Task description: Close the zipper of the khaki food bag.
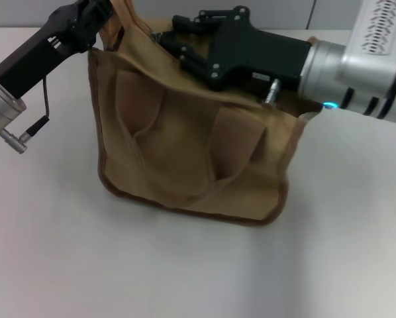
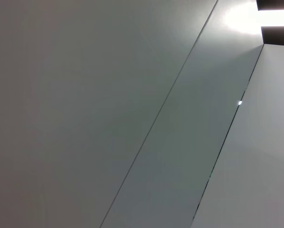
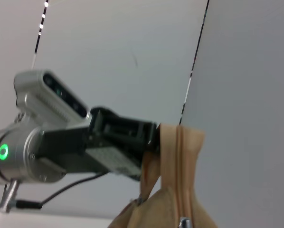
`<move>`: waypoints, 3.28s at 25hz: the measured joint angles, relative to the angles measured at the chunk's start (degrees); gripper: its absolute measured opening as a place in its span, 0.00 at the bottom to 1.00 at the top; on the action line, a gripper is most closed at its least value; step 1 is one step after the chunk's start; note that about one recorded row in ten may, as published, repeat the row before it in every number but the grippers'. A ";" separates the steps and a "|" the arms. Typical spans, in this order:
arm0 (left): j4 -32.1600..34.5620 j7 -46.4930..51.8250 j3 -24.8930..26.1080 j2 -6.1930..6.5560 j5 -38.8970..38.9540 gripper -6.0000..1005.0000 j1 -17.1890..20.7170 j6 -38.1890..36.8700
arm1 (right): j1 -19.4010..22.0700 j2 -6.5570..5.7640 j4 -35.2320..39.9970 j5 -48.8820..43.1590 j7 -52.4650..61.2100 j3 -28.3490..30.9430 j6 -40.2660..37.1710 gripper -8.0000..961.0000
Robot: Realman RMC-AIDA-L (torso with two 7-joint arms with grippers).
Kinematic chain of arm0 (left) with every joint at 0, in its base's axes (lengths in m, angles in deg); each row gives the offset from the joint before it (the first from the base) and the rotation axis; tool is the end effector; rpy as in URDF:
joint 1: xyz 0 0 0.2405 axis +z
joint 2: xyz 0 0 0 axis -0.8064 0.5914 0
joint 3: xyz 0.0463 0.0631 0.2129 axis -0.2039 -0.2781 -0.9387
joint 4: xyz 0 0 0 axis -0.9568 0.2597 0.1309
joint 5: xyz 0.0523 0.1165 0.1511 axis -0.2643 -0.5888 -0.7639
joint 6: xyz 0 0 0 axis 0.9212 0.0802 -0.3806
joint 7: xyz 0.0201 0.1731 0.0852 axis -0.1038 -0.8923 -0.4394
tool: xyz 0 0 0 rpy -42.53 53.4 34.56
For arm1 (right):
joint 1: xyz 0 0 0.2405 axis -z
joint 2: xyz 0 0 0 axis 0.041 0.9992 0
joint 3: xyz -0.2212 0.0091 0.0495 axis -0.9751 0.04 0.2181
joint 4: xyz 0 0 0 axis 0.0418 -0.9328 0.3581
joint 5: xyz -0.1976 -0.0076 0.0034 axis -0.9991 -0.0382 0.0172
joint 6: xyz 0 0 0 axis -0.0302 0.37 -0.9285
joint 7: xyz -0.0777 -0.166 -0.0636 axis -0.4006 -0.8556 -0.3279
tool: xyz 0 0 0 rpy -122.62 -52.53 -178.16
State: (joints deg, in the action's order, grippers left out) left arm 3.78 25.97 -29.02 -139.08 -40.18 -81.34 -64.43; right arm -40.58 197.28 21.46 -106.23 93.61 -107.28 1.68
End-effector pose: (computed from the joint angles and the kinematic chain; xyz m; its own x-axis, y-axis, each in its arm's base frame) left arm -0.1605 0.3444 0.0286 0.2365 0.2036 0.9501 0.6067 -0.7947 0.0193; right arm 0.0803 0.3735 -0.0790 0.7778 0.2245 -0.5871 -0.0737 -0.8950 -0.4399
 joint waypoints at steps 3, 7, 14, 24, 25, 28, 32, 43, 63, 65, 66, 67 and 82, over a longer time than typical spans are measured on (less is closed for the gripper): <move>0.00 -0.03 -0.01 -0.01 -0.01 0.10 0.01 0.01 | -0.82 0.00 0.33 0.24 -0.40 -2.72 2.46 0.31; 0.00 -0.06 0.03 -0.01 0.00 0.10 0.00 0.02 | -0.90 0.00 1.28 1.23 -1.30 -4.21 3.44 0.30; 0.00 -0.16 0.25 -0.01 0.03 0.10 -0.04 0.00 | -0.68 0.00 2.94 1.60 -1.35 -4.32 6.42 0.30; 0.00 -0.24 0.10 0.00 0.04 0.10 -0.46 0.23 | 0.08 0.00 6.06 6.35 -4.97 -9.29 10.65 0.30; 0.00 -0.22 0.15 -0.01 0.04 0.10 -0.46 0.23 | 0.16 0.00 6.11 7.19 -5.66 -9.62 10.66 0.30; 0.00 -0.21 0.26 0.00 0.04 0.10 -0.44 0.27 | 0.34 0.00 6.19 7.85 -7.16 -10.76 10.76 0.30; 0.00 -0.21 0.41 0.05 0.04 0.10 -0.22 0.35 | 0.35 0.00 6.12 8.17 -7.33 -11.36 10.96 0.29; 0.00 -0.26 0.45 0.07 0.01 0.10 -0.01 0.49 | 0.35 0.00 5.96 8.28 -7.34 -11.46 10.94 0.15; -0.01 -0.97 6.17 0.30 0.09 0.11 4.53 1.03 | 6.63 0.00 6.82 10.35 -7.27 -10.91 9.38 0.01; -0.01 -1.11 6.45 0.33 0.10 0.11 4.86 1.18 | 8.15 0.00 6.86 10.50 -6.93 -10.87 7.89 0.02; -0.01 -1.14 6.50 0.33 0.09 0.11 5.13 1.36 | 9.05 0.00 6.92 10.57 -6.83 -10.85 6.82 0.02; -0.01 -1.14 6.53 0.34 0.09 0.11 5.32 1.56 | 11.29 0.00 7.27 10.63 -6.75 -10.54 4.76 0.02; 0.00 -0.98 6.47 0.34 -0.15 0.11 5.48 1.93 | 21.67 -0.15 5.57 10.62 -6.28 -1.00 -6.74 0.08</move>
State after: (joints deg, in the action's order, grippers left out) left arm 3.78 24.99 -22.55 -138.74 -40.33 -75.86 -62.50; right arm -18.91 197.13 27.03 -95.61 87.32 -108.29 -5.06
